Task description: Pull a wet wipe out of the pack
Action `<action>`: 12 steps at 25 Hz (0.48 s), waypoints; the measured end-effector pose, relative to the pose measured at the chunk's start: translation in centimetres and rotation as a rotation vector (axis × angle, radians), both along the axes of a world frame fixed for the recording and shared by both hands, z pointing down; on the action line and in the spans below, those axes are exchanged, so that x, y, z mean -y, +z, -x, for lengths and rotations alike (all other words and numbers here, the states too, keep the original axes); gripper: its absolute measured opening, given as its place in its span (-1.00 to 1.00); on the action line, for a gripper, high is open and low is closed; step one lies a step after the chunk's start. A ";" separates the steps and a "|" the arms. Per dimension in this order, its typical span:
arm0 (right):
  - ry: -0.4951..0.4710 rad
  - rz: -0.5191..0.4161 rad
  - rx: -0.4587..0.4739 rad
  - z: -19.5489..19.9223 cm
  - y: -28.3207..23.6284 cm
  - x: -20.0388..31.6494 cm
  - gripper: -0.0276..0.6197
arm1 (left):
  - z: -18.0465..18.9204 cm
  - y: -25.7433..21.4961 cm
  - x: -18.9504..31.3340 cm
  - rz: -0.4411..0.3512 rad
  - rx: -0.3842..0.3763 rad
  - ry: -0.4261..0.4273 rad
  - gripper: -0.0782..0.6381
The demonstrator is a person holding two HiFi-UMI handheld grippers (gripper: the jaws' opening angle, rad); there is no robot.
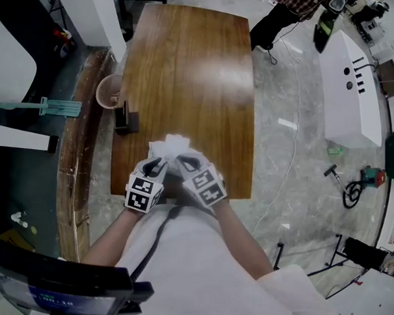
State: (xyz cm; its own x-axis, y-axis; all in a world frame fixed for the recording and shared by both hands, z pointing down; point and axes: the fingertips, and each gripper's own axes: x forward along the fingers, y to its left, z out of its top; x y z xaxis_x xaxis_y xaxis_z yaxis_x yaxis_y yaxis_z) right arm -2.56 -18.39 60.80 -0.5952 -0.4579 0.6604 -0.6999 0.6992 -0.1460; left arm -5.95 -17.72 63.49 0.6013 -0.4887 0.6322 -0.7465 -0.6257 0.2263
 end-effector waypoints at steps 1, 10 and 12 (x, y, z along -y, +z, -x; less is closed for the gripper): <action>0.004 -0.005 0.006 -0.2 -0.2 0.0 -0.87 | -0.1 -0.1 0.0 -0.003 0.002 0.000 -0.52; 0.035 -0.050 0.061 -2.1 -2.4 -0.7 -0.87 | -0.6 -0.9 -0.6 -0.025 0.016 -0.014 -0.52; 0.046 -0.061 0.082 -2.6 -3.2 -0.9 -0.87 | -0.7 -1.3 -0.7 -0.029 0.016 -0.020 -0.52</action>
